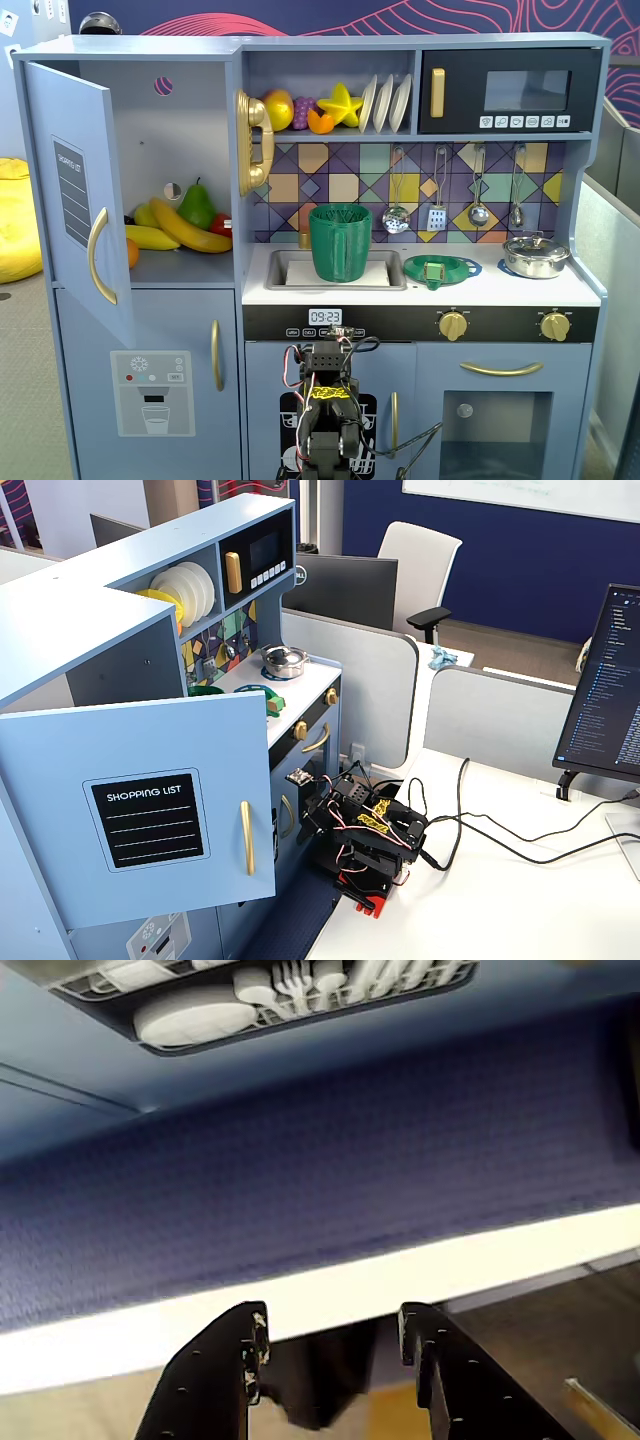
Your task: Pick up the green pineapple from the left cabinet and place it in the green recipient
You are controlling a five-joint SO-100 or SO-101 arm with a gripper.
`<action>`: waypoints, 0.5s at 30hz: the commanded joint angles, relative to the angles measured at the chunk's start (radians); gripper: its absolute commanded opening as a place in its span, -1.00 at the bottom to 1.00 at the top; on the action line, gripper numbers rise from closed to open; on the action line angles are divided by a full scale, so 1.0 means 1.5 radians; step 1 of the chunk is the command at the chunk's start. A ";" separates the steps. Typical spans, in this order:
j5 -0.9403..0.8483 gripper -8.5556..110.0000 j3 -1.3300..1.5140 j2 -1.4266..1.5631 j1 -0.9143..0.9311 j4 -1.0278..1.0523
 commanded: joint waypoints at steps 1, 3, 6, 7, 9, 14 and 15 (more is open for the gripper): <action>0.015 -0.74 -0.001 -0.005 -0.014 0.111; 0.021 -0.74 -0.001 -0.005 -0.017 0.129; 0.010 -0.74 -0.001 -0.005 -0.016 0.130; 0.000 -0.74 -0.001 -0.005 -0.016 0.131; -0.033 -0.74 -0.001 -0.005 -0.016 0.136; -0.080 -0.74 -0.001 -0.005 -0.039 0.142; -0.077 -0.74 -0.001 -0.005 -0.039 0.142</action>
